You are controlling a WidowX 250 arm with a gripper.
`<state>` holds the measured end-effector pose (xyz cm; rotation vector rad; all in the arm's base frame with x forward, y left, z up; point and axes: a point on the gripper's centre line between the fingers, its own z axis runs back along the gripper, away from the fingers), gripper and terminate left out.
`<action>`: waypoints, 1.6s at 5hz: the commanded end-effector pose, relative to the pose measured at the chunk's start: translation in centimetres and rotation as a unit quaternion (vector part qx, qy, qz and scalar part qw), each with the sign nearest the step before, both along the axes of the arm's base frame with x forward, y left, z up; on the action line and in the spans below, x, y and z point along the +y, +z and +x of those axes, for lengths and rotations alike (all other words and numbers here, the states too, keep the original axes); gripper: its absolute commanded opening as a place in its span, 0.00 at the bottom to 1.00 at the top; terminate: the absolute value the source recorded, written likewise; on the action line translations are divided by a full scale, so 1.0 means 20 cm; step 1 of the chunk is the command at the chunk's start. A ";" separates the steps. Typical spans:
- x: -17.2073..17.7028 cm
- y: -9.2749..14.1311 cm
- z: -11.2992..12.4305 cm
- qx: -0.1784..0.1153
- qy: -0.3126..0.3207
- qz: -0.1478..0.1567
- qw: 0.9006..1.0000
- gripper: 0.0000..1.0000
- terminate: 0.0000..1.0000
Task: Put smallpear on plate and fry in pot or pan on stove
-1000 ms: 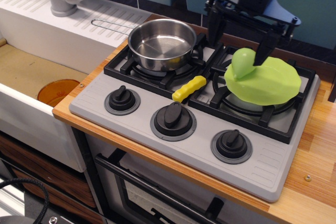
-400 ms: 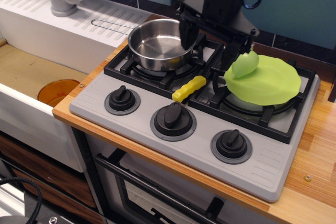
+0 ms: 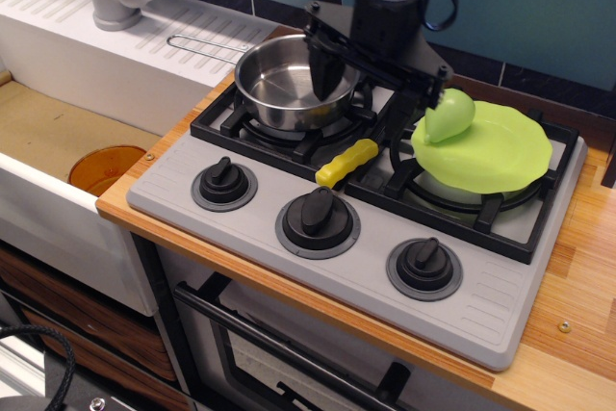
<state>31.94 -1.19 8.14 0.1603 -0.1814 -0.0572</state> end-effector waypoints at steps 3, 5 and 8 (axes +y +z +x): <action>0.02 -0.03 -0.03 -0.050 0.012 -0.003 0.999 1.00 0.00; 0.04 -0.08 -0.03 -0.061 0.012 -0.005 0.998 1.00 0.00; 0.04 -0.18 -0.05 -0.078 0.020 -0.012 0.997 1.00 0.00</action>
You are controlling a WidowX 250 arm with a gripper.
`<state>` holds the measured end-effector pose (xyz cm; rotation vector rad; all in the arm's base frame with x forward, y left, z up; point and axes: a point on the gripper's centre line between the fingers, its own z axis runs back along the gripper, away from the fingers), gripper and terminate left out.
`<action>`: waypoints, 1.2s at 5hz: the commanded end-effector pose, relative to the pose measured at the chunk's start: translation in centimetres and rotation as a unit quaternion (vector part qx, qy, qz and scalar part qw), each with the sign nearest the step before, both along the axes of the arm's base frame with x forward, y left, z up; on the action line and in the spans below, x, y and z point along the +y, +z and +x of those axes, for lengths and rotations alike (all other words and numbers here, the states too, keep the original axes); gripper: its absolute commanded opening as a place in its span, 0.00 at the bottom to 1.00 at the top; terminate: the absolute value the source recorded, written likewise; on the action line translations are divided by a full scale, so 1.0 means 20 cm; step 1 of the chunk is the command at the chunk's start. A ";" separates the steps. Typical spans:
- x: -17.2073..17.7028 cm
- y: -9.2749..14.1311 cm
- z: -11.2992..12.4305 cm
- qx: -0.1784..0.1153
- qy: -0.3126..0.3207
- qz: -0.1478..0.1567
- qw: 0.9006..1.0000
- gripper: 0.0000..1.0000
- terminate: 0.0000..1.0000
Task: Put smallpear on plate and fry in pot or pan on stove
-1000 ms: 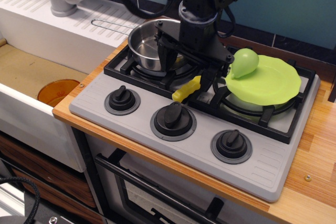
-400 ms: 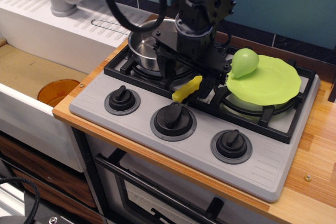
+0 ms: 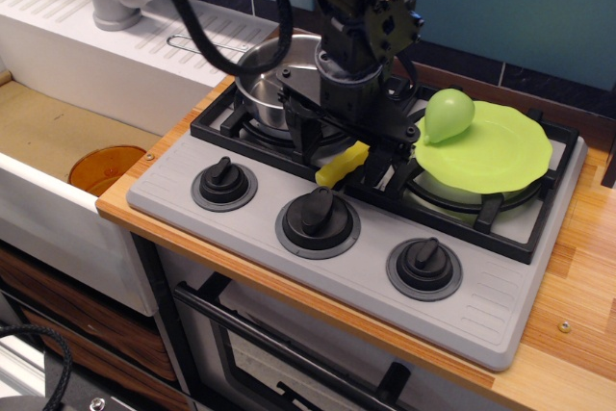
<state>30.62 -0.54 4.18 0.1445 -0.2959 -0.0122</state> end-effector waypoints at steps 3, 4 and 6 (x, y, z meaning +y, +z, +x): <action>-0.04 -0.05 -0.02 -0.033 0.013 0.002 0.999 1.00 0.00; -0.06 -0.05 -0.02 -0.034 0.031 0.012 0.999 1.00 0.00; -0.08 -0.03 0.00 -0.035 0.045 0.008 0.998 0.00 0.00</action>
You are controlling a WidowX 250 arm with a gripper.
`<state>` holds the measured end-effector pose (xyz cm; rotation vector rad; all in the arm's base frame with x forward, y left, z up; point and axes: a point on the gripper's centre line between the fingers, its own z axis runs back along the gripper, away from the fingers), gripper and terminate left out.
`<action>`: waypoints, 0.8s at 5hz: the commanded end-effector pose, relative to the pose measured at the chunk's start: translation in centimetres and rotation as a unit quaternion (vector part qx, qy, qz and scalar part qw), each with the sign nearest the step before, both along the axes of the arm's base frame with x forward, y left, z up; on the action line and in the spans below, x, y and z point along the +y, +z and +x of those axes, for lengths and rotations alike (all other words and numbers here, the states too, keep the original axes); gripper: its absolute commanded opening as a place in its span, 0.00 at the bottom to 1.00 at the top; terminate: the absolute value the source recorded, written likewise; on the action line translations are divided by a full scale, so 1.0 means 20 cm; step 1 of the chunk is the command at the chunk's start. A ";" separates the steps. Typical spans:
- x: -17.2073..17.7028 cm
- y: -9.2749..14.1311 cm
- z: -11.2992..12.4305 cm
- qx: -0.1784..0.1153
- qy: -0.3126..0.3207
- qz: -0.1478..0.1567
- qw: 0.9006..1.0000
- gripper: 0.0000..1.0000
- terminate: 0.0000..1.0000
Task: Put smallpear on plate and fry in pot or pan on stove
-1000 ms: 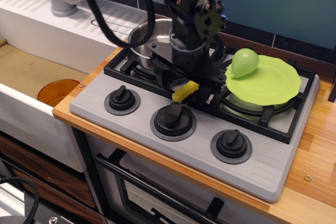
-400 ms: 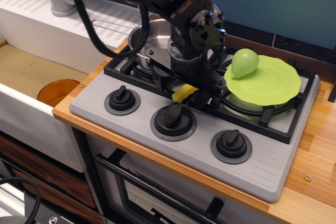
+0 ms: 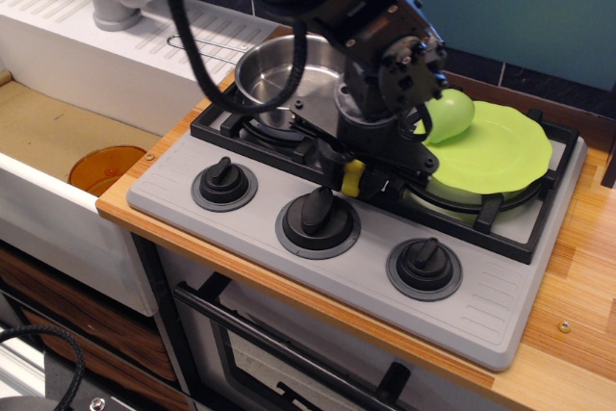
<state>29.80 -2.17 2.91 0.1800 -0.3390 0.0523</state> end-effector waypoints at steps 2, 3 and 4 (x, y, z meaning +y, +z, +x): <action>-0.02 0.07 0.05 -0.006 0.015 -0.007 1.000 0.00 0.00; 0.00 0.15 0.04 0.012 0.011 -0.001 1.000 0.00 0.00; 0.01 0.25 0.04 0.031 0.006 0.004 1.000 0.00 0.00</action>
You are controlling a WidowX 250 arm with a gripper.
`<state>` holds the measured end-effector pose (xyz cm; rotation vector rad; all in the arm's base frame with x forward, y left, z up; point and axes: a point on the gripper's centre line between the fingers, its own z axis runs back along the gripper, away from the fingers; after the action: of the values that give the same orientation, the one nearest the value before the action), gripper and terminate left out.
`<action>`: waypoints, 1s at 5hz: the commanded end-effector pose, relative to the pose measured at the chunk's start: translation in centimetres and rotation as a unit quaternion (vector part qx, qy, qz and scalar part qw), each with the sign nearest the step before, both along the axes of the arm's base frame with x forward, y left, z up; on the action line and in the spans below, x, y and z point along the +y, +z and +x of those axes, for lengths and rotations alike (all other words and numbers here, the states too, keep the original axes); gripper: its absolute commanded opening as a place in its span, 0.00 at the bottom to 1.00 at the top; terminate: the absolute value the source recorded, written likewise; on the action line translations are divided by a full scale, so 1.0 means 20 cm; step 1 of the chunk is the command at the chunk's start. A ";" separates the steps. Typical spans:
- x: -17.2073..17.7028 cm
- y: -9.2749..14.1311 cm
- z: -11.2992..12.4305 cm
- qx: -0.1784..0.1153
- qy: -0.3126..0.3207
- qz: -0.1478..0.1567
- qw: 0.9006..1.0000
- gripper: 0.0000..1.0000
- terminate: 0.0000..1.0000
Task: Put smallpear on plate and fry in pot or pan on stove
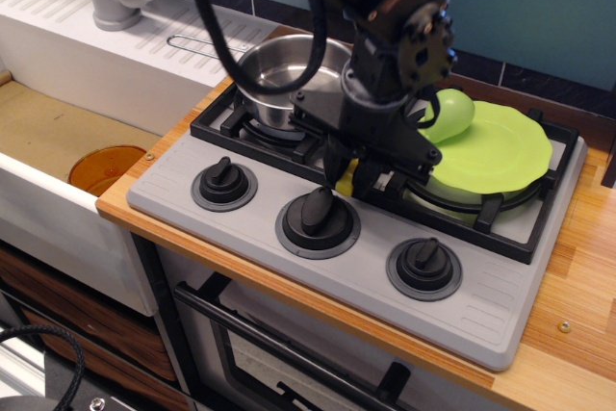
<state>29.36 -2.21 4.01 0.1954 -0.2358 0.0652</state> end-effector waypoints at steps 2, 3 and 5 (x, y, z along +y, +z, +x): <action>0.04 0.34 0.07 0.009 -0.013 0.007 1.000 0.00 0.00; 0.11 0.44 0.11 0.024 -0.025 0.009 0.999 0.00 0.00; 0.33 0.46 0.26 0.025 -0.058 0.012 0.998 0.00 0.00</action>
<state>33.51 4.30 11.35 0.1931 -0.1425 -0.0596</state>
